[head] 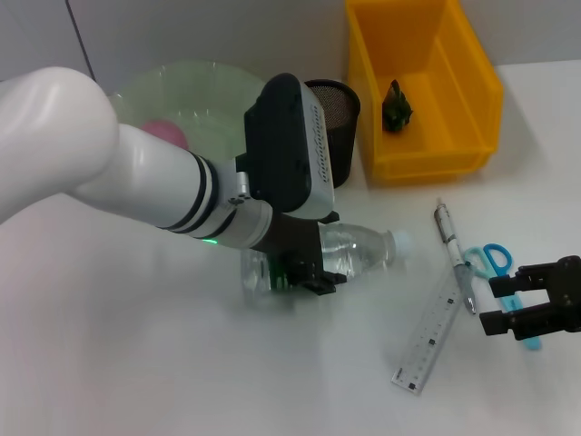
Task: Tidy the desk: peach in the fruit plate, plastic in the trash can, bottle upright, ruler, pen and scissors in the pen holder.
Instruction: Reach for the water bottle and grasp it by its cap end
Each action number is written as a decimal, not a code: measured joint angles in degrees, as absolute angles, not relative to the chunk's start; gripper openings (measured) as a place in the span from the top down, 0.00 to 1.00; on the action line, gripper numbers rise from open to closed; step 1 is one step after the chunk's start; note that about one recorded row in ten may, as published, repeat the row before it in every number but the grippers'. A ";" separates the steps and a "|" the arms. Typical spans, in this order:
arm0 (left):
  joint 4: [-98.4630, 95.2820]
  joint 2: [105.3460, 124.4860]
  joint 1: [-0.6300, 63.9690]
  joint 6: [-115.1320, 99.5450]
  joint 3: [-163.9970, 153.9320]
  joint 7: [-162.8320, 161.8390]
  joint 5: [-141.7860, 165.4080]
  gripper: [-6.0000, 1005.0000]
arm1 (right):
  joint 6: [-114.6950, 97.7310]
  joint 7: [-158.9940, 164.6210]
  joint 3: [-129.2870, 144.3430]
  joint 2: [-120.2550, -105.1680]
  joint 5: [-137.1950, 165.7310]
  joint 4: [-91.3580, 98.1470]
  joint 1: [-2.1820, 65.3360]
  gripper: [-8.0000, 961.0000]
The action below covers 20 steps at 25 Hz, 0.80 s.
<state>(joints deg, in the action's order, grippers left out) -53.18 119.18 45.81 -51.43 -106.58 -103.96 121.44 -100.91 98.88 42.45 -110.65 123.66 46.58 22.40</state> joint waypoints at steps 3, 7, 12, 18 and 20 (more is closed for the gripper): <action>-52.80 119.18 46.16 -50.56 -107.87 -103.77 120.71 0.19 | -100.91 98.88 42.45 -110.68 123.66 46.58 22.51 0.13; -52.55 119.18 46.32 -49.88 -108.45 -103.84 120.69 0.20 | -100.98 98.88 42.45 -110.73 123.66 46.58 22.57 0.13; -52.32 119.18 46.40 -49.57 -108.52 -104.15 121.11 0.20 | -100.99 98.91 42.45 -110.74 123.66 46.58 22.59 0.13; -52.22 119.18 46.37 -49.76 -108.23 -104.18 121.24 0.20 | -100.99 98.94 42.45 -110.75 123.66 46.58 22.59 0.13; -52.21 119.18 46.36 -49.81 -108.26 -104.19 121.34 0.20 | -100.99 98.95 42.45 -110.74 123.66 46.58 22.59 0.13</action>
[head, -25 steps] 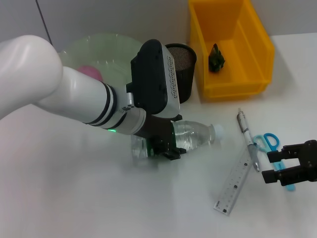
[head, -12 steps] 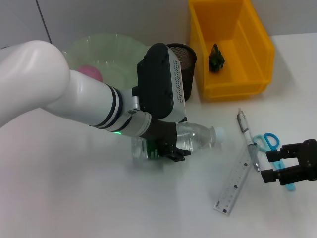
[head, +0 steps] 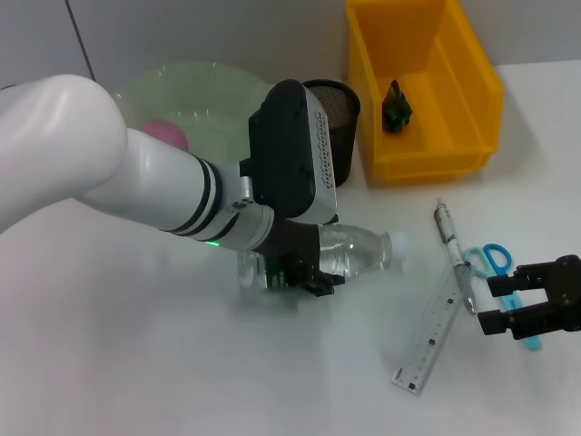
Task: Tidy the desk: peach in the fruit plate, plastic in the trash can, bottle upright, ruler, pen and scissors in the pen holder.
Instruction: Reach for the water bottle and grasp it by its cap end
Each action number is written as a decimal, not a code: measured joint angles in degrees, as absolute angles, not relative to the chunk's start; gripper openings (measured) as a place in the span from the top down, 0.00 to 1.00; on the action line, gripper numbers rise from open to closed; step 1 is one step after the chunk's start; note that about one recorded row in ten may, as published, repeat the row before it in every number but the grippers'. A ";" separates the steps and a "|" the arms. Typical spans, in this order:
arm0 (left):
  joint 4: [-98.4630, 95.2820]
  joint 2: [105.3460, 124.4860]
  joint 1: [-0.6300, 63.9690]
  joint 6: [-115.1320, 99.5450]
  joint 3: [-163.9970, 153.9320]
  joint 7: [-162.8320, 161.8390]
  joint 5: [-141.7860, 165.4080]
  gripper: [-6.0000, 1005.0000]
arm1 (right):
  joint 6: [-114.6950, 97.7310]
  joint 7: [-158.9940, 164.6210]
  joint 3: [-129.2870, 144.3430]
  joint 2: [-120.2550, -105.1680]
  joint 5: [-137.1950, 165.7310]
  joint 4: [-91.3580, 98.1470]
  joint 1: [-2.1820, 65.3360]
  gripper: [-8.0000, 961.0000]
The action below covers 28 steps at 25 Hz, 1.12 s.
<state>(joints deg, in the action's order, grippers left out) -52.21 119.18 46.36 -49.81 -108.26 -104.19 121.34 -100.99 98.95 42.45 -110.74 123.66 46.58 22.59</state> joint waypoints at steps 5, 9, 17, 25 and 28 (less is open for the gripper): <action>-52.21 119.18 46.28 -49.83 -108.42 -104.21 121.99 0.20 | -100.93 98.97 42.45 -110.64 123.66 46.10 22.73 0.13; -52.29 119.18 46.06 -49.91 -108.11 -104.23 122.04 0.20 | -100.89 98.97 42.45 -110.58 123.66 46.05 22.75 0.13; -52.68 118.99 45.61 -51.25 -106.87 -104.24 122.18 0.22 | -100.80 98.97 42.45 -110.52 123.66 46.05 22.77 0.13; -53.28 118.60 44.63 -54.50 -102.94 -104.04 123.59 0.22 | -100.67 98.97 42.45 -110.47 123.66 46.06 22.77 0.13; -53.95 118.60 43.92 -54.98 -101.94 -104.29 124.89 0.22 | -100.60 98.97 42.45 -110.47 123.66 46.05 22.80 0.13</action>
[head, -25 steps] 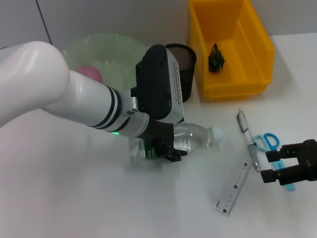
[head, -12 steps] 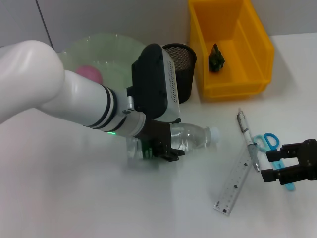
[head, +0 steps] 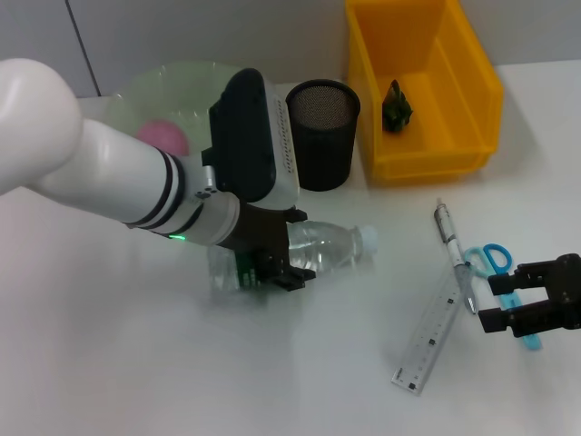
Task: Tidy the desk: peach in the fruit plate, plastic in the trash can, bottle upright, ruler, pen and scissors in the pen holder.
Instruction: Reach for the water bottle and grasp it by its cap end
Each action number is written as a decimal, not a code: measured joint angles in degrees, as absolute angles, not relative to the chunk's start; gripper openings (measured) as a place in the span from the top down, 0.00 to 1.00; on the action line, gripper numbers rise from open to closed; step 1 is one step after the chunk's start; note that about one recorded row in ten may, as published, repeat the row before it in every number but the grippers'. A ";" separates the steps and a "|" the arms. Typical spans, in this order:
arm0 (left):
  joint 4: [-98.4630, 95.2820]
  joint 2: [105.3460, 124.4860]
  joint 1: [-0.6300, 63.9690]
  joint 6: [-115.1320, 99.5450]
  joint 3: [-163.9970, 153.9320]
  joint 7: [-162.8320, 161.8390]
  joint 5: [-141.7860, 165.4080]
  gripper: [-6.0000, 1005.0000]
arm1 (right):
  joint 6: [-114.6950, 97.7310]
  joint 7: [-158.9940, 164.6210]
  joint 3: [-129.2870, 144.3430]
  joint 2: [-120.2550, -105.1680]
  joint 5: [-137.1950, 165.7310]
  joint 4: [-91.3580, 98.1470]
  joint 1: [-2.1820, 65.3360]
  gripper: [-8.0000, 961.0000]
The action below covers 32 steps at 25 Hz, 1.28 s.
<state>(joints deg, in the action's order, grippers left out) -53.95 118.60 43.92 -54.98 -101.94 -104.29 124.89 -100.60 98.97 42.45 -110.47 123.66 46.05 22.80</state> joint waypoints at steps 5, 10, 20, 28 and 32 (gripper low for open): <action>-54.39 118.37 43.11 -57.57 -98.65 -104.29 125.54 0.22 | -100.55 98.97 42.45 -110.47 123.66 46.06 22.89 0.13; -55.72 118.34 41.64 -61.61 -94.43 -104.27 128.14 0.23 | -100.52 98.97 42.45 -110.47 123.66 46.03 23.10 0.13; -56.71 118.38 40.57 -64.49 -92.11 -105.29 130.86 0.23 | -100.44 99.10 42.45 -110.40 123.66 44.70 23.85 0.13; -56.98 118.49 41.07 -66.51 -91.46 -106.41 132.12 0.23 | -100.46 99.68 42.45 -110.28 123.66 44.65 23.94 0.13; -57.32 118.51 40.93 -67.04 -91.13 -106.42 132.13 0.23 | -100.53 99.75 42.45 -110.29 123.66 44.64 23.94 0.13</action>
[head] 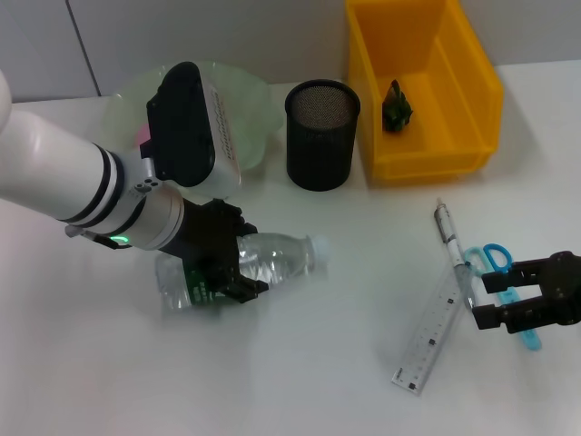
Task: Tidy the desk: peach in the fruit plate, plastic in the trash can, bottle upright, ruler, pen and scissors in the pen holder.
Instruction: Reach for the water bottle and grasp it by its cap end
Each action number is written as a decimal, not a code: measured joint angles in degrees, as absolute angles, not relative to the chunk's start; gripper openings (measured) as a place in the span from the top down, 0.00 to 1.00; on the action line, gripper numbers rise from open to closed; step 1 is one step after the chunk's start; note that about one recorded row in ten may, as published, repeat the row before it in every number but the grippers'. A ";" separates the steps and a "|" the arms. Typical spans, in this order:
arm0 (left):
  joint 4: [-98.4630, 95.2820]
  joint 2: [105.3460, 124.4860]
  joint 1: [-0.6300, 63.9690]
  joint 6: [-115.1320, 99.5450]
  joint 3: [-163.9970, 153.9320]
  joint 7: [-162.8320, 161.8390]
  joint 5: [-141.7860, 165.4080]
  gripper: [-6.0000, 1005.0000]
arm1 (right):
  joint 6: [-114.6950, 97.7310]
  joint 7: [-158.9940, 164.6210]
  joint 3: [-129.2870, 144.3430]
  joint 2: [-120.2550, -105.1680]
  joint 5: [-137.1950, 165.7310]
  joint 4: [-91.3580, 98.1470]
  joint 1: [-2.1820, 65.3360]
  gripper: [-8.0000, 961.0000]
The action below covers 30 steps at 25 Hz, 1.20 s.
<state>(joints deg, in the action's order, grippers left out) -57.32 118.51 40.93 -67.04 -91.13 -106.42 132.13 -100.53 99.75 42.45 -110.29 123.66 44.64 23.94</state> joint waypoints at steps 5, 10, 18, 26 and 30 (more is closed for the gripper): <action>-57.81 118.64 40.75 -67.16 -91.15 -106.29 132.14 0.23 | -100.74 99.82 42.45 -110.29 123.66 44.62 23.92 0.13; -58.27 119.03 41.43 -65.36 -93.70 -105.75 130.47 0.20 | -100.88 99.92 42.45 -110.30 123.66 44.57 23.75 0.13; -58.80 118.89 41.56 -65.05 -93.77 -105.58 129.67 0.20 | -100.95 99.94 42.45 -110.30 123.66 44.56 23.53 0.13; -58.25 118.71 41.22 -65.01 -93.46 -105.88 130.12 0.20 | -101.00 99.94 42.45 -110.30 123.66 44.56 23.48 0.13; -58.17 118.60 41.17 -65.37 -93.34 -106.32 130.18 0.20 | -101.00 99.94 42.45 -110.25 123.66 44.56 23.53 0.13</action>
<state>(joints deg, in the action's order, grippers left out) -58.17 118.60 41.17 -65.37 -93.34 -106.32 130.18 -101.00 99.94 42.45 -110.25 123.66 44.56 23.53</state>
